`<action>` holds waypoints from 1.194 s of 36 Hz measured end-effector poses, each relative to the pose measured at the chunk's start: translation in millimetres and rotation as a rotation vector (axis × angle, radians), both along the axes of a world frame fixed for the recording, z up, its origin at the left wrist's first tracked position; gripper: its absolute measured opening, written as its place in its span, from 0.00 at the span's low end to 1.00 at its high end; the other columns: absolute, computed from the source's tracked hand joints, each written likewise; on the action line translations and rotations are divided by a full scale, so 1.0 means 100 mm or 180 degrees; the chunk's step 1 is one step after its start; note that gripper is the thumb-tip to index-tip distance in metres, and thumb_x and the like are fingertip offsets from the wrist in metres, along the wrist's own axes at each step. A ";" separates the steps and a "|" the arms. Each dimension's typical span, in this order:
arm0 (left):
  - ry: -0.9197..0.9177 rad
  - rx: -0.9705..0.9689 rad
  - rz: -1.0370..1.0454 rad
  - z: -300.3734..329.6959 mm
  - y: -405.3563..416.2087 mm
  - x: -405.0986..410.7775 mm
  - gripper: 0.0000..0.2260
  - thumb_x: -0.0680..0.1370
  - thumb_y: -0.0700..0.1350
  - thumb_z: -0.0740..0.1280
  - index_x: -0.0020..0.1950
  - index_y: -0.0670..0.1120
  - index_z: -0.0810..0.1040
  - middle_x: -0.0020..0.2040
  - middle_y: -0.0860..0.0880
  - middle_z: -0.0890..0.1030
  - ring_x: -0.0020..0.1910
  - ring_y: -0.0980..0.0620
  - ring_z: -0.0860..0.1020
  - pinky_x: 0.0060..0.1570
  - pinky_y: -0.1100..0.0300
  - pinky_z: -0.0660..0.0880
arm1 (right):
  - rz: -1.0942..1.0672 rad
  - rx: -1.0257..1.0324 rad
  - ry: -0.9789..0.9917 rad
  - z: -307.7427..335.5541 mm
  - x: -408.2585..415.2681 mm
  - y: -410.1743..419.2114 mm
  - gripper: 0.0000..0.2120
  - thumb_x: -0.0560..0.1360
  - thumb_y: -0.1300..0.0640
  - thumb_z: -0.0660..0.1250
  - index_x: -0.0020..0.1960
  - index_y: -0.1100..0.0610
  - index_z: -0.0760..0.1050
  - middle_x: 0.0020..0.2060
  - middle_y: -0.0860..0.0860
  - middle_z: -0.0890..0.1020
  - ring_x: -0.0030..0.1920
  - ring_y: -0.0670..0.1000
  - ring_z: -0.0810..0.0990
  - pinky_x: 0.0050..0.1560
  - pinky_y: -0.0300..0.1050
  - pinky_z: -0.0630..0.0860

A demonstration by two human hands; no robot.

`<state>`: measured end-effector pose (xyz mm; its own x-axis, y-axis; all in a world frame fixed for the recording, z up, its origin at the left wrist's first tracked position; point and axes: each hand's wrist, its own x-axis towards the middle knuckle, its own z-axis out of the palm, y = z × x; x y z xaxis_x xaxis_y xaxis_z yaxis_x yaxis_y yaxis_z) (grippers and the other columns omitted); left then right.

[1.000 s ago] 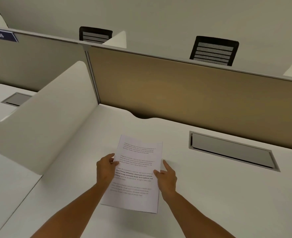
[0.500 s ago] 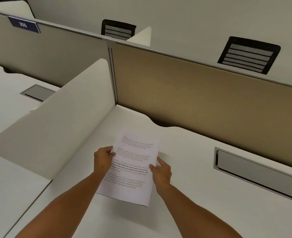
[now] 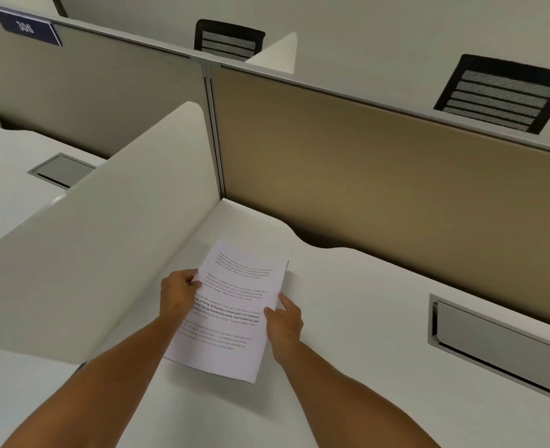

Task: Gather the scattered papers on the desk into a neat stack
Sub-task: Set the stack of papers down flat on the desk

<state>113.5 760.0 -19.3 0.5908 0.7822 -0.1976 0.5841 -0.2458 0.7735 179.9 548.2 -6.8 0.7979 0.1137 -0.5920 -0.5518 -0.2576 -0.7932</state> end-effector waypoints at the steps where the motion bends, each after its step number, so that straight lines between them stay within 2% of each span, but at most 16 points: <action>1: -0.0009 0.0028 -0.0008 -0.03 0.03 0.02 0.14 0.75 0.34 0.70 0.40 0.54 0.82 0.38 0.52 0.80 0.37 0.53 0.76 0.43 0.64 0.73 | -0.0003 -0.0011 0.0009 -0.03 0.01 0.03 0.27 0.77 0.66 0.66 0.75 0.52 0.68 0.51 0.56 0.85 0.46 0.52 0.83 0.46 0.41 0.79; 4: 0.0059 0.0067 0.0017 -0.10 0.10 0.07 0.18 0.75 0.33 0.70 0.33 0.56 0.75 0.30 0.58 0.73 0.32 0.54 0.73 0.36 0.63 0.71 | 0.0015 -0.0059 0.0016 -0.12 0.06 0.11 0.29 0.77 0.66 0.66 0.76 0.51 0.66 0.48 0.59 0.85 0.43 0.53 0.83 0.48 0.43 0.81; 8: 0.0133 0.0075 0.0023 -0.20 0.15 0.13 0.25 0.75 0.34 0.69 0.30 0.60 0.64 0.35 0.52 0.72 0.35 0.52 0.72 0.35 0.63 0.69 | -0.0071 -0.0068 0.0099 -0.24 0.07 0.19 0.27 0.77 0.66 0.65 0.75 0.51 0.69 0.46 0.54 0.84 0.48 0.54 0.84 0.53 0.46 0.82; 11: 0.0161 0.0060 0.0045 -0.28 0.22 0.19 0.24 0.76 0.34 0.69 0.31 0.59 0.65 0.34 0.54 0.72 0.35 0.53 0.72 0.35 0.68 0.64 | -0.0138 0.0012 0.0178 -0.28 0.09 0.25 0.27 0.77 0.66 0.65 0.75 0.51 0.69 0.48 0.53 0.85 0.49 0.53 0.84 0.55 0.47 0.82; 14: 0.0181 0.0120 0.0022 -0.33 0.27 0.27 0.16 0.76 0.34 0.69 0.38 0.54 0.74 0.37 0.50 0.77 0.38 0.52 0.75 0.42 0.66 0.68 | -0.0050 -0.0044 0.0172 -0.32 0.14 0.30 0.28 0.77 0.67 0.63 0.75 0.51 0.68 0.50 0.54 0.85 0.50 0.53 0.84 0.56 0.49 0.82; 17: 0.0243 0.0289 -0.0059 -0.39 0.32 0.34 0.20 0.76 0.34 0.68 0.36 0.56 0.67 0.38 0.50 0.73 0.37 0.52 0.72 0.36 0.68 0.64 | 0.0119 -0.0158 0.0030 -0.37 0.22 0.34 0.28 0.77 0.67 0.61 0.74 0.51 0.69 0.52 0.53 0.86 0.50 0.52 0.84 0.46 0.41 0.83; 18: 0.0250 0.0302 -0.0080 -0.38 0.33 0.36 0.19 0.76 0.34 0.68 0.36 0.56 0.70 0.39 0.50 0.74 0.39 0.51 0.73 0.37 0.68 0.66 | 0.0195 -0.0195 -0.0033 -0.37 0.24 0.34 0.27 0.77 0.67 0.60 0.73 0.50 0.70 0.51 0.52 0.86 0.48 0.50 0.84 0.40 0.35 0.80; 20: 0.0344 0.0238 -0.0027 -0.36 0.36 0.39 0.09 0.77 0.34 0.68 0.50 0.46 0.83 0.49 0.45 0.81 0.49 0.47 0.80 0.52 0.60 0.76 | 0.0394 -0.0270 -0.0108 -0.38 0.27 0.36 0.26 0.77 0.69 0.59 0.70 0.49 0.73 0.47 0.49 0.86 0.46 0.48 0.84 0.37 0.32 0.78; 22: 0.0477 0.0169 -0.0029 -0.35 0.40 0.44 0.16 0.78 0.35 0.67 0.66 0.40 0.77 0.62 0.40 0.80 0.59 0.42 0.79 0.64 0.53 0.73 | 0.0643 -0.0388 -0.0111 -0.40 0.29 0.37 0.29 0.76 0.70 0.59 0.72 0.50 0.71 0.47 0.51 0.85 0.47 0.50 0.84 0.46 0.38 0.81; 27: 0.0624 0.0133 -0.0134 -0.38 0.43 0.44 0.18 0.78 0.34 0.66 0.69 0.38 0.73 0.66 0.39 0.77 0.63 0.42 0.77 0.65 0.55 0.71 | 0.0994 -0.0680 -0.0327 -0.47 0.30 0.35 0.28 0.74 0.69 0.60 0.72 0.52 0.71 0.40 0.49 0.82 0.42 0.49 0.79 0.44 0.37 0.75; 33: 0.0674 0.0156 -0.0080 -0.48 0.44 0.43 0.15 0.78 0.32 0.65 0.63 0.38 0.78 0.54 0.42 0.82 0.47 0.49 0.79 0.47 0.64 0.71 | 0.1076 -0.0685 -0.0158 -0.43 0.35 0.36 0.29 0.74 0.69 0.60 0.73 0.52 0.70 0.34 0.43 0.78 0.42 0.49 0.80 0.51 0.43 0.81; 36: 0.0723 0.0157 -0.0073 -0.50 0.45 0.45 0.12 0.77 0.31 0.64 0.60 0.38 0.80 0.50 0.48 0.82 0.50 0.46 0.80 0.46 0.64 0.71 | 0.1028 -0.0606 -0.0049 -0.40 0.36 0.35 0.29 0.74 0.69 0.60 0.73 0.52 0.70 0.37 0.44 0.79 0.43 0.48 0.80 0.51 0.42 0.80; 38: 0.0811 0.0149 -0.0070 -0.49 0.47 0.46 0.11 0.78 0.31 0.64 0.58 0.37 0.80 0.47 0.51 0.81 0.48 0.45 0.80 0.45 0.63 0.71 | 0.1001 -0.0558 0.0051 -0.36 0.35 0.36 0.30 0.75 0.68 0.60 0.75 0.52 0.68 0.46 0.47 0.83 0.51 0.51 0.82 0.57 0.45 0.80; 39: 0.0896 0.0176 -0.0122 -0.49 0.48 0.46 0.09 0.78 0.31 0.63 0.48 0.40 0.82 0.38 0.55 0.77 0.43 0.47 0.78 0.41 0.63 0.71 | 0.0991 -0.0539 0.0096 -0.34 0.35 0.37 0.31 0.75 0.68 0.60 0.76 0.53 0.66 0.53 0.50 0.84 0.56 0.52 0.81 0.61 0.47 0.79; 41: 0.1074 0.0252 -0.0227 -0.49 0.49 0.48 0.15 0.77 0.32 0.61 0.32 0.46 0.71 0.31 0.52 0.70 0.35 0.49 0.73 0.36 0.61 0.69 | 0.1013 -0.0554 0.0152 -0.32 0.36 0.39 0.31 0.75 0.67 0.60 0.77 0.53 0.64 0.64 0.52 0.80 0.63 0.54 0.79 0.65 0.49 0.77; 43: 0.1267 0.0215 -0.0308 -0.40 0.49 0.52 0.09 0.77 0.35 0.60 0.37 0.42 0.73 0.38 0.44 0.77 0.37 0.46 0.75 0.38 0.57 0.72 | 0.1071 -0.0579 0.0164 -0.30 0.38 0.40 0.29 0.75 0.67 0.60 0.75 0.54 0.67 0.64 0.52 0.80 0.64 0.55 0.78 0.66 0.51 0.76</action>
<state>165.6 809.2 -59.2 0.5501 0.7459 -0.3755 0.8061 -0.3567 0.4722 218.1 587.9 -36.5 0.7025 0.2533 -0.6650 -0.4505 -0.5651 -0.6912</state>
